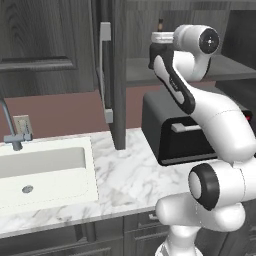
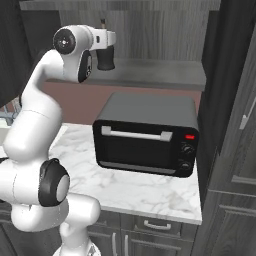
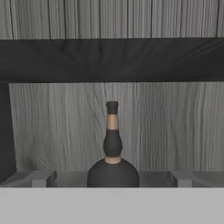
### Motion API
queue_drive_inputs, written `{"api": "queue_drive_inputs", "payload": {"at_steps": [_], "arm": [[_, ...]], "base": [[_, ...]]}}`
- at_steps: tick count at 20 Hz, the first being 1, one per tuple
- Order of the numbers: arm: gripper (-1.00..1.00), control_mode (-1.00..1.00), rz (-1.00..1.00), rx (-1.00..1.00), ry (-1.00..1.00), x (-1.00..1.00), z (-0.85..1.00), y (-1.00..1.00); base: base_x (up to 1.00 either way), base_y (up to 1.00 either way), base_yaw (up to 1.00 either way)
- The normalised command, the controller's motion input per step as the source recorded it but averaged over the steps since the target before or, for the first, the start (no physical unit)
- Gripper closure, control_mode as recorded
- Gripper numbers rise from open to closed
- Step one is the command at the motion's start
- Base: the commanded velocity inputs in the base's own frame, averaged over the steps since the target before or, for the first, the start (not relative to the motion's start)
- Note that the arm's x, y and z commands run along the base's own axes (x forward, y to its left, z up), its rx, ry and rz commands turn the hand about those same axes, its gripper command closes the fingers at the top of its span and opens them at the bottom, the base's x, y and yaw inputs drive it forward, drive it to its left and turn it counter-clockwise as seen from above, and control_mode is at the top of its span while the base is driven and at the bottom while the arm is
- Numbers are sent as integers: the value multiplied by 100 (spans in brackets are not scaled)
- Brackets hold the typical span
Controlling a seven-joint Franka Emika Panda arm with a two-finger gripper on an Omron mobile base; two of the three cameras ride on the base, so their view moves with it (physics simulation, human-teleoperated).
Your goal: Get the candle and the liquor from the cabinet and move them to the dining counter.
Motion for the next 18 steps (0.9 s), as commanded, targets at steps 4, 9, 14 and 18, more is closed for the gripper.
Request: {"api": "queue_drive_inputs", "payload": {"at_steps": [4, 9, 14, 18], "arm": [[-100, -100, 0, 0, 3, 23, 0, 0], [-100, -100, 0, 0, 5, 22, 0, 0], [-100, -100, 0, 0, 5, 24, 0, 0], [-100, -100, 0, 0, 5, 20, 0, 0]], "base": [[0, 0, 0], [0, 0, 0], [0, 0, 0], [0, 0, 0]]}}
